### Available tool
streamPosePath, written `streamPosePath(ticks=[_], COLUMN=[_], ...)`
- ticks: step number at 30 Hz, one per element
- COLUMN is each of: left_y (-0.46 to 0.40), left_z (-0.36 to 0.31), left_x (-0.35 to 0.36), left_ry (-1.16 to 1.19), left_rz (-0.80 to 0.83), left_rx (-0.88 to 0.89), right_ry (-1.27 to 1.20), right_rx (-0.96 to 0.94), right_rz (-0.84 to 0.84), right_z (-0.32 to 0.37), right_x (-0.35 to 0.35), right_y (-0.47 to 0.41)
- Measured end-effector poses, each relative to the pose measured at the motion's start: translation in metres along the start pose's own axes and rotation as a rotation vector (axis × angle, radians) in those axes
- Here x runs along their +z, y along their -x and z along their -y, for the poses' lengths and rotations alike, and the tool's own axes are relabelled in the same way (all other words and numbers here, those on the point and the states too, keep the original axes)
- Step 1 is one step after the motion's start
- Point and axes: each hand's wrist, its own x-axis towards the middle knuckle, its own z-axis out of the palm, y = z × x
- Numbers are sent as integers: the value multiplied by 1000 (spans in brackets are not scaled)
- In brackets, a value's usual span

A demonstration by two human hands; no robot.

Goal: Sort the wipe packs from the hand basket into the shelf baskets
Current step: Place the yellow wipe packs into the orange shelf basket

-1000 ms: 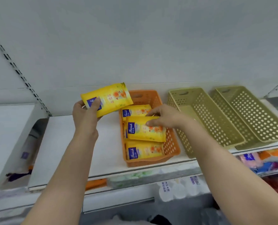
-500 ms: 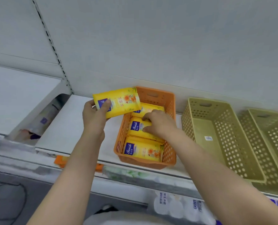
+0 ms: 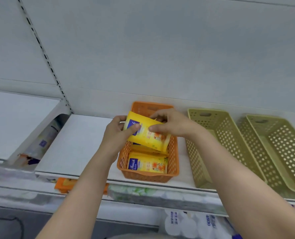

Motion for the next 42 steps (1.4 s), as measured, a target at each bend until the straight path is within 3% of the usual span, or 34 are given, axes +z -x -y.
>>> streamPosePath(ticks=[4,8,12,16,19,24,28,31,36,42], left_y=[5,12,12,9,9,10,11,12,15,16], left_z=[17,33,39,45,48,52,51,50,50,47], left_x=[-9,-13,-11,-6,-2,4,6,7,10,13], left_ry=[-306,-282,-272,-307,-314,-320,-345,-350,-344,-370], left_rz=[-125,-46,12,-16,-54,-79,-80,-85,-104,-124], left_rx=[124,42,0,-54,-51,-47,-40,-37,-36,-21], right_ry=[51,350,464,623,635,638,525,514,716,693], right_rx=[143,157,169,186,148,163,129,120,35,93], right_rz=[-71,75,223,119,-58,107,27,59,-122,129], right_z=[-22,-16,-12,-22,-27,-28,-32,-36,-40,-45], right_x=[-3,19,52,73,77,77,76,79,83,77], right_y=[15,17,11,12,14,11,14,17,14,6])
